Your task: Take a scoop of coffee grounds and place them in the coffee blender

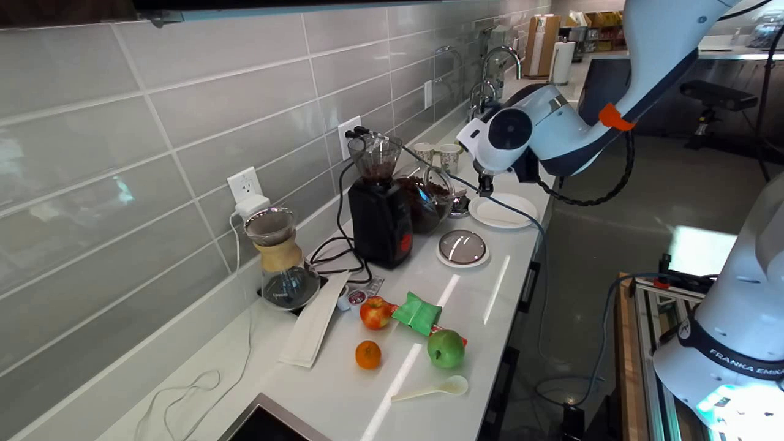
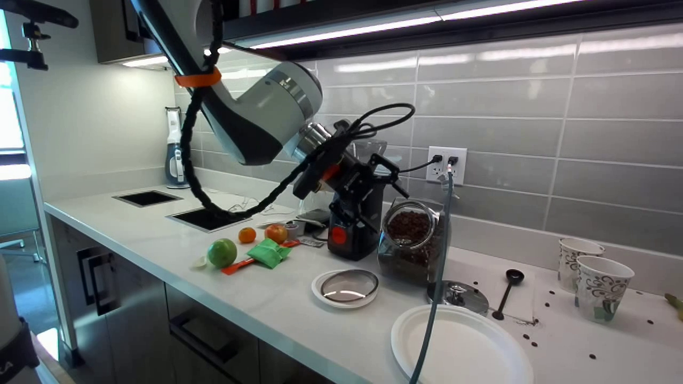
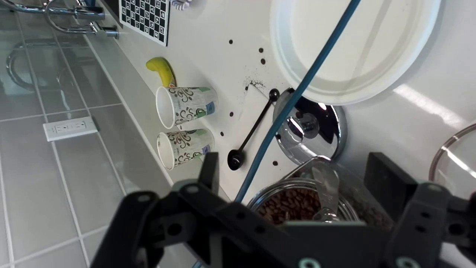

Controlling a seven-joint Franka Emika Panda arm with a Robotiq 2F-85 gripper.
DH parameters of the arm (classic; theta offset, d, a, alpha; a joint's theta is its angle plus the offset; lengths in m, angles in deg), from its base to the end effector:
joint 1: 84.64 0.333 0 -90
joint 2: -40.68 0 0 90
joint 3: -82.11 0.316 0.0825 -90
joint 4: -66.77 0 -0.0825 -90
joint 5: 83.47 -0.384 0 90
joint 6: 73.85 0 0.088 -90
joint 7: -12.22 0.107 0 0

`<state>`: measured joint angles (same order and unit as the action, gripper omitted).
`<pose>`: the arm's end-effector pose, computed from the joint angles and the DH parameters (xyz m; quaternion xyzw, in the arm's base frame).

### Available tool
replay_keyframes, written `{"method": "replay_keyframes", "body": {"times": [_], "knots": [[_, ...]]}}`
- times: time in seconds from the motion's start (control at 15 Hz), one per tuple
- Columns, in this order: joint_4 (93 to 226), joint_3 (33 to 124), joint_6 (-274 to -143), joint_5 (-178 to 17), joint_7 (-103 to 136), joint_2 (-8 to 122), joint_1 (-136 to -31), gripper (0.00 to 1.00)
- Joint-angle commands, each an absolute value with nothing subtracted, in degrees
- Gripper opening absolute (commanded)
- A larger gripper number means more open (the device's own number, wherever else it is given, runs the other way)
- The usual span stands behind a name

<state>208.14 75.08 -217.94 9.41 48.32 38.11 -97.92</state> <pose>0.4476 -0.1564 0.3134 0.8756 0.1735 0.0947 0.4408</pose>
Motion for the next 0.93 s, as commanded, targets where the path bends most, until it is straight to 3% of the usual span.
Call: {"method": "replay_keyframes", "body": {"times": [0.0, 0.6, 0.87], "knots": [[205.45, 72.77, -221.18, 16.89, 61.06, 42.94, -97.38, 1.00], [199.08, 72.46, -224.33, 28.86, 75.78, 52.20, -98.89, 1.00], [195.81, 72.77, -226.24, 29.92, 75.59, 56.06, -99.11, 0.95]]}}
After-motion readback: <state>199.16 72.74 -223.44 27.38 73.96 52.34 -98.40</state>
